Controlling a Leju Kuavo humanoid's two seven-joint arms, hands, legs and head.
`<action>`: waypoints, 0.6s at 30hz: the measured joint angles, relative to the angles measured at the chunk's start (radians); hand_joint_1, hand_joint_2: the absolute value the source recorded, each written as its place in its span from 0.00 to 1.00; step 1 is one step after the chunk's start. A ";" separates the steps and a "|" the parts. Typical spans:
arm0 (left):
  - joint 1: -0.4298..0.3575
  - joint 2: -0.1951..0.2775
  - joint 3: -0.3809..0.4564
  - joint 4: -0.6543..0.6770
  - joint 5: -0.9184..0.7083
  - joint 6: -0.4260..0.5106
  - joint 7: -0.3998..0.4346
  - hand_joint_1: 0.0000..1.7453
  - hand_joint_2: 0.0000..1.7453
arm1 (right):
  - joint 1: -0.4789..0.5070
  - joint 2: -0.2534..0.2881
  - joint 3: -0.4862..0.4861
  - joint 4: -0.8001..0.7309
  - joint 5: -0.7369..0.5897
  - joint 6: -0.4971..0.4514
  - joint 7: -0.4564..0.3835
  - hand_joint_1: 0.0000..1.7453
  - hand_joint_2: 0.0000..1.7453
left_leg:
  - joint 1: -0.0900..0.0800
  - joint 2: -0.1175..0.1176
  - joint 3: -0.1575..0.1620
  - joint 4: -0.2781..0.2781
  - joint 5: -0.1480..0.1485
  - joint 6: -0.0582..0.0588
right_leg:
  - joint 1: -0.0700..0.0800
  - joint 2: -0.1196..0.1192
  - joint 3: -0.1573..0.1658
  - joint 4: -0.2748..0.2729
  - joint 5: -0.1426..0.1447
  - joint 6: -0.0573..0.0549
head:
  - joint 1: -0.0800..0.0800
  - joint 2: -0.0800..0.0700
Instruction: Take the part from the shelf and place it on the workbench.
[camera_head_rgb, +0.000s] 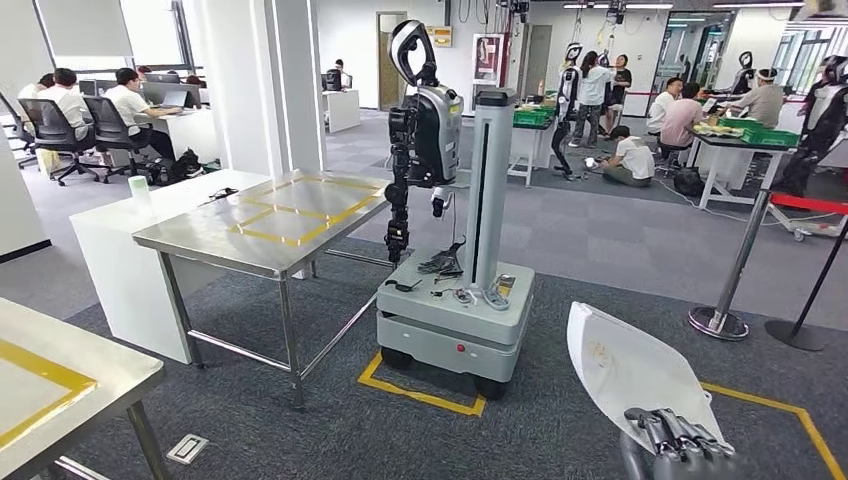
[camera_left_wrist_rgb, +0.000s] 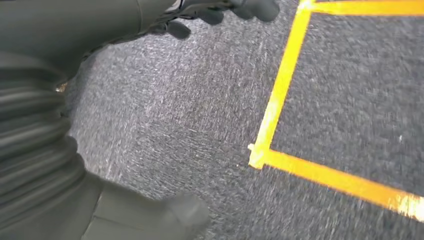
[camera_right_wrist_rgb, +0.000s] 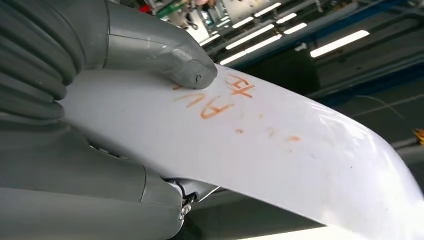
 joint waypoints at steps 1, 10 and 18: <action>-0.001 0.000 0.000 0.000 0.000 0.000 0.000 0.00 1.00 | 0.003 -0.002 0.000 -0.001 0.000 0.000 0.000 1.00 1.00 | 0.000 -0.011 0.002 0.000 -0.003 0.004 | 0.000 0.016 -0.046 0.072 -0.024 0.001 | 0.000 0.000; 0.001 -0.003 0.000 0.000 0.000 0.001 0.000 0.00 1.00 | 0.018 -0.013 0.001 -0.003 -0.001 -0.001 0.001 1.00 1.00 | 0.000 -0.115 0.030 0.001 -0.034 -0.018 | 0.005 0.092 -0.036 -0.099 0.127 -0.019 | -0.001 0.000; 0.000 -0.005 0.000 0.001 0.000 0.002 -0.002 0.00 1.00 | 0.022 -0.016 0.001 -0.008 -0.005 -0.001 0.000 1.00 1.00 | 0.002 -0.008 -0.113 0.252 -0.131 -0.053 | 0.001 0.013 0.019 -0.123 0.097 -0.052 | -0.005 0.000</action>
